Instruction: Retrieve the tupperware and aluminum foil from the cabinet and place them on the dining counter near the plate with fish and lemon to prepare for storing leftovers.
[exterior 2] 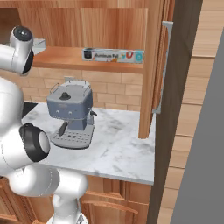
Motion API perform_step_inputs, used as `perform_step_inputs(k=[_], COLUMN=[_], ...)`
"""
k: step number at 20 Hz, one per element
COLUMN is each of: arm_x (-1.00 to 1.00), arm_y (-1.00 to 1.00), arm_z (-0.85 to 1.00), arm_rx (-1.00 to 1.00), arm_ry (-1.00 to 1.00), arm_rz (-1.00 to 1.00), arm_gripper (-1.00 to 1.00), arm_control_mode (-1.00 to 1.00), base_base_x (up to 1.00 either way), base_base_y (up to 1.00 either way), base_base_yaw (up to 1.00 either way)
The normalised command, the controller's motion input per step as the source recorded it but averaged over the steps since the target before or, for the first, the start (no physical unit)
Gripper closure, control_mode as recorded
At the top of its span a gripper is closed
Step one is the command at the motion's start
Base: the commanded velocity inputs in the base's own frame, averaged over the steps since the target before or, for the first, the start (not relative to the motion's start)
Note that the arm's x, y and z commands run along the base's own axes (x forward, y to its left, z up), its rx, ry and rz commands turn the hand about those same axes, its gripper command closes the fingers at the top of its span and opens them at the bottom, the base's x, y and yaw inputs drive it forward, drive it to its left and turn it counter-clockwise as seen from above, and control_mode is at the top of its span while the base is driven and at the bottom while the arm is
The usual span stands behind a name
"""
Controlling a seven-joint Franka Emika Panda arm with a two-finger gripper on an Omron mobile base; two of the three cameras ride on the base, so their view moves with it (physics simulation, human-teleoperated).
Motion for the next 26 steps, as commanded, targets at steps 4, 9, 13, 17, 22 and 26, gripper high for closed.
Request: perform_step_inputs(k=[4, 9, 13, 17, 22, 26], arm_x=[0.37, 0.36, 0.29, 0.23, 0.27, 0.27], arm_y=[0.09, 0.04, 0.08, 0.1, 0.14, 0.14], arm_z=[0.0, 0.0, 0.01, 0.05, 0.0, 0.0], arm_rx=[0.0, 0.0, 0.0, -0.01, -0.02, -0.01], arm_ry=[0.01, 0.01, 0.04, 0.04, 0.01, 0.01], arm_rz=[0.0, 0.0, 0.0, 0.0, 0.0, 0.0], arm_gripper=[-1.0, -1.0, -1.0, -1.0, -1.0, -1.0], arm_control_mode=[-1.0, -1.0, -1.0, -1.0, -1.0, -1.0], base_base_x=[0.0, 0.0, 0.0, 0.0, 0.0, 0.0], base_base_y=[0.0, 0.0, 0.0, 0.0, 0.0, 0.0], base_base_yaw=[0.0, 0.0, 0.0, 0.0, 0.0, 0.0])
